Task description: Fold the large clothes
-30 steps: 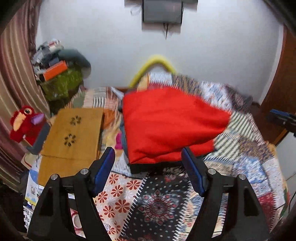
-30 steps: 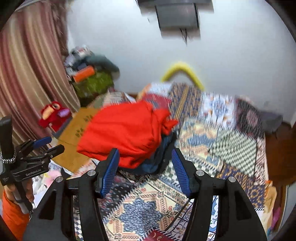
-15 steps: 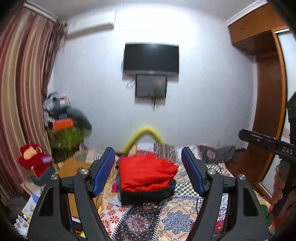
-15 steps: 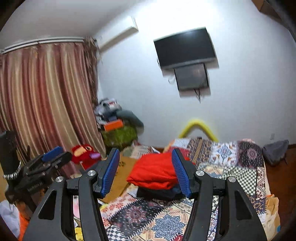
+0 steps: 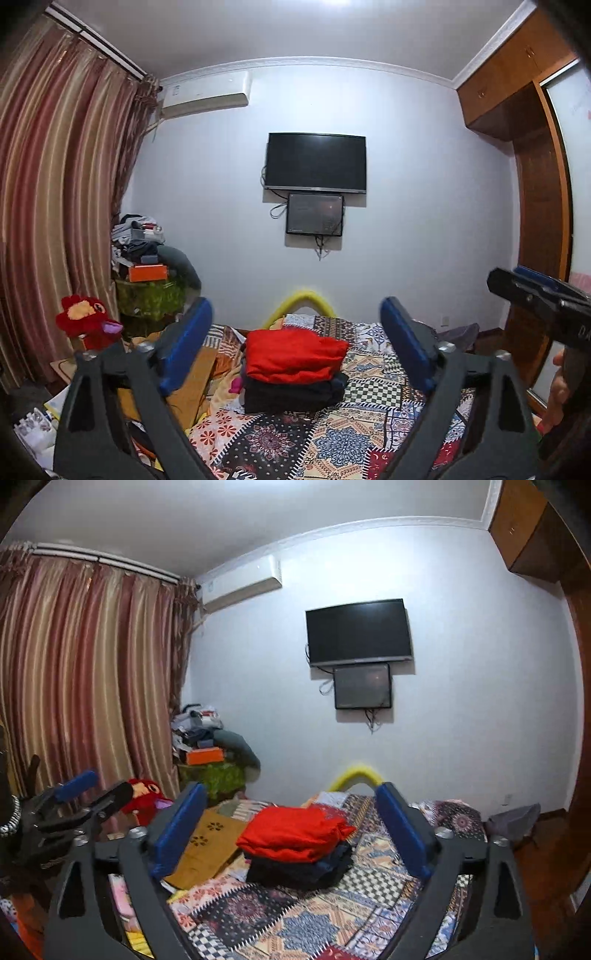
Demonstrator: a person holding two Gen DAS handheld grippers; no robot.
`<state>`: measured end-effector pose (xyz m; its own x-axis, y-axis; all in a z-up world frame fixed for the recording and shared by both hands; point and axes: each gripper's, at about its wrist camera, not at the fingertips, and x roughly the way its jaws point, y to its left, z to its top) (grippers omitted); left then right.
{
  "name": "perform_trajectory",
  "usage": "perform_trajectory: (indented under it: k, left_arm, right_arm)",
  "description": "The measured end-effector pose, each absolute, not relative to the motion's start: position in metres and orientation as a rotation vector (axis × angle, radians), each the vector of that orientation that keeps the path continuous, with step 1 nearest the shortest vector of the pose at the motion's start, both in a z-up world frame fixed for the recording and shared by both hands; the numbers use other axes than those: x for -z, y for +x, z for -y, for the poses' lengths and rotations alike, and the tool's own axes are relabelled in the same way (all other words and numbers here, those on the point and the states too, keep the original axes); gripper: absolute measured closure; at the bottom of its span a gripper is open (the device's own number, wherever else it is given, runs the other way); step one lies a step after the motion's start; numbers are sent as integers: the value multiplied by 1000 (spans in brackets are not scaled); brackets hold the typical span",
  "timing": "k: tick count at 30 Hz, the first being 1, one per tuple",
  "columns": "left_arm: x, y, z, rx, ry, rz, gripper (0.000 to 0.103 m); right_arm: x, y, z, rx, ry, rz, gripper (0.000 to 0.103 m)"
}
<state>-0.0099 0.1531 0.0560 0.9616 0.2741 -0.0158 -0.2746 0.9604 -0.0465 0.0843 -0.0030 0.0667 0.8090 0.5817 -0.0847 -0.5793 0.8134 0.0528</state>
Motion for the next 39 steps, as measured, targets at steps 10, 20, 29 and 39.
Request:
perform_trajectory:
  k: [10, 20, 29, 39]
  left_arm:
    - [-51, -17, -153, -293, -63, -20, 1]
    - [-45, -13, -148, -287, -60, -33, 0]
    - [-41, -7, -147, -280, -53, -53, 0]
    - [-35, 1, -146, -283, -46, -80, 0]
  right_arm:
    - [-64, 96, 3, -590, 39, -154, 0]
    - [-52, 83, 11, -592, 43, -159, 0]
    - [-50, 83, 10, -586, 32, -181, 0]
    - [-48, 86, 13, -582, 44, -211, 0]
